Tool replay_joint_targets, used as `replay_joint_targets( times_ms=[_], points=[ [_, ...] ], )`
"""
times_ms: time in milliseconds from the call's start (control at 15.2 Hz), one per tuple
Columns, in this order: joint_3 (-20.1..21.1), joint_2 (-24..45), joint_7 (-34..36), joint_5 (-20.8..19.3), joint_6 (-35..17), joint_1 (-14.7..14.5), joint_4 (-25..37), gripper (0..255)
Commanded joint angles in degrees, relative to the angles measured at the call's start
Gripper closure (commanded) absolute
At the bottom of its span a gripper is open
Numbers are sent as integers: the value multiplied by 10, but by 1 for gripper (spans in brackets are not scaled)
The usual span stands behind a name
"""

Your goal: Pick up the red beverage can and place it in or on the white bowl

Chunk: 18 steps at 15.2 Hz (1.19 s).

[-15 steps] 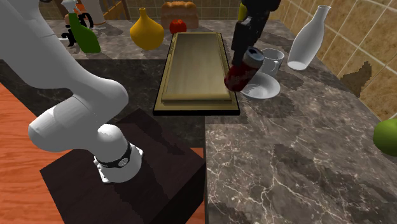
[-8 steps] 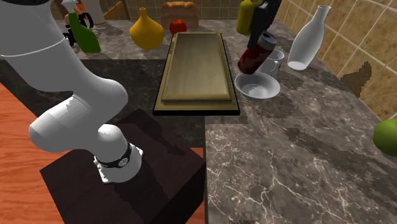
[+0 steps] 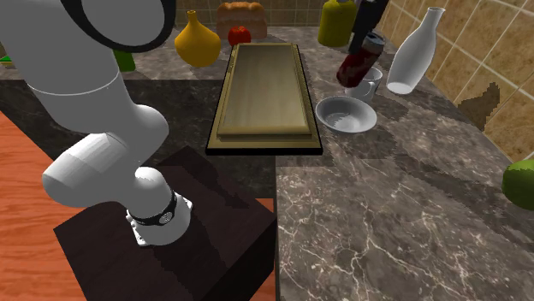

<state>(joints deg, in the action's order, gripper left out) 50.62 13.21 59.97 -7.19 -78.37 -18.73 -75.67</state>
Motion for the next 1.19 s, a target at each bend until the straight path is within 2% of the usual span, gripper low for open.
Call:
replay_joint_targets(
  times_ms=[0,726,1122],
  points=[
    [0,-9,-2,7,-20,6,-26,255],
    [-3,-40,-18,29,-115,31,-142,255],
    [-4,-45,-21,32,-152,35,-182,255]
  ],
)
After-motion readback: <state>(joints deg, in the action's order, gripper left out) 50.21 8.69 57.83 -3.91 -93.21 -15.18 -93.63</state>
